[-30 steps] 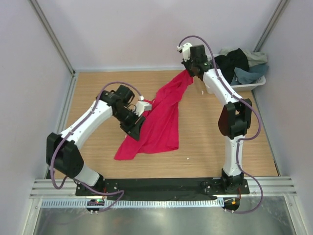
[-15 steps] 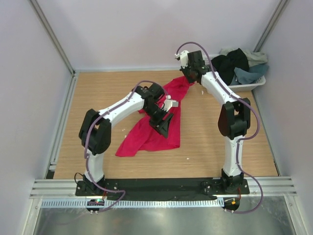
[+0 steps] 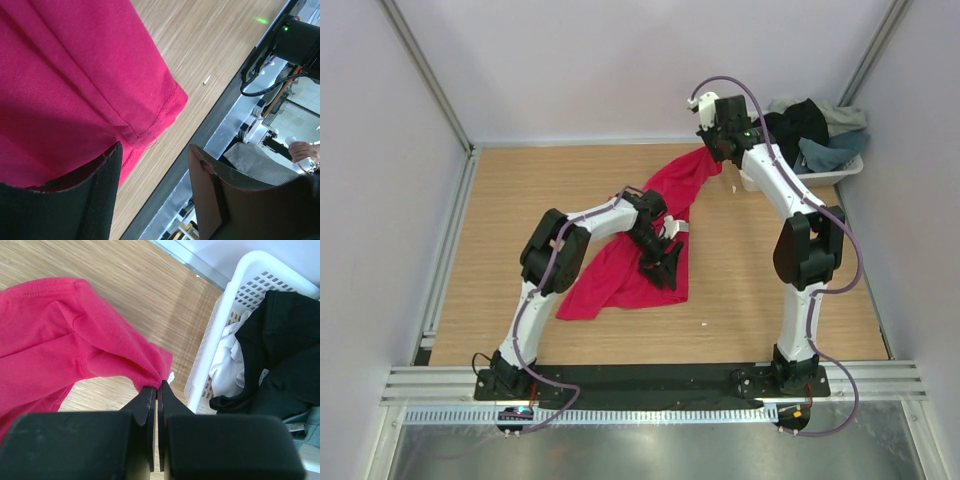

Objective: Fold and stack the t-shirts
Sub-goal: Flatten the tshirt out

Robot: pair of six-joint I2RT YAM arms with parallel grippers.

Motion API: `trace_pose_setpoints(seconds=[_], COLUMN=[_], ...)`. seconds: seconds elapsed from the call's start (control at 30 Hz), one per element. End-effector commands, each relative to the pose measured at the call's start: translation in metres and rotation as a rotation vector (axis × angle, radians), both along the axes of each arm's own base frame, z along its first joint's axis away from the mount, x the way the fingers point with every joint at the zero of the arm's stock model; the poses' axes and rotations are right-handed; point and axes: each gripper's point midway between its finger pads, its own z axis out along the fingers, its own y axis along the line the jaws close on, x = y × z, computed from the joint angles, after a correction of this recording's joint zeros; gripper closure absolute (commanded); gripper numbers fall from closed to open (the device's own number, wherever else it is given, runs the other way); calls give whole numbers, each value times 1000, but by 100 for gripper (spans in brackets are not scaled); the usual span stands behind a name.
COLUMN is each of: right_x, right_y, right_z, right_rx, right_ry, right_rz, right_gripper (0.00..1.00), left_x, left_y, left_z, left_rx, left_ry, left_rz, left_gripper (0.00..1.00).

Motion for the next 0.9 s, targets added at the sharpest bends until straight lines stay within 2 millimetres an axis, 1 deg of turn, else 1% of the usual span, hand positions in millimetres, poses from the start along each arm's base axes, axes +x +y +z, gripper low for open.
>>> trace_pose_setpoints(seconds=[0.0, 0.13, 0.3, 0.37, 0.57, 0.63, 0.73, 0.87], right_x=[0, -1, -1, -1, -3, -5, -6, -6], right_y=[-7, -6, -7, -8, -10, -11, -12, -14], right_z=[38, 37, 34, 33, 33, 35, 34, 34], right_rx=[24, 31, 32, 30, 26, 24, 19, 15], right_ry=[-84, -79, -73, -71, -72, -74, -74, -76], right_rz=[-17, -13, -14, -15, -17, -17, -19, -25], right_gripper=[99, 99, 99, 99, 99, 99, 99, 99], left_x=[5, 3, 5, 4, 1, 1, 2, 3], left_y=[-9, -3, -4, -3, 0, 1, 1, 4], left_z=[14, 7, 0, -7, -21, -23, -23, -26], left_rx=[-43, -13, 0, 17, 40, 46, 49, 65], left_ry=[-6, -16, -12, -4, 14, 14, 5, -7], left_rz=[8, 10, 1, -3, -14, -16, -21, -22], left_gripper=[44, 46, 50, 50, 59, 62, 71, 76])
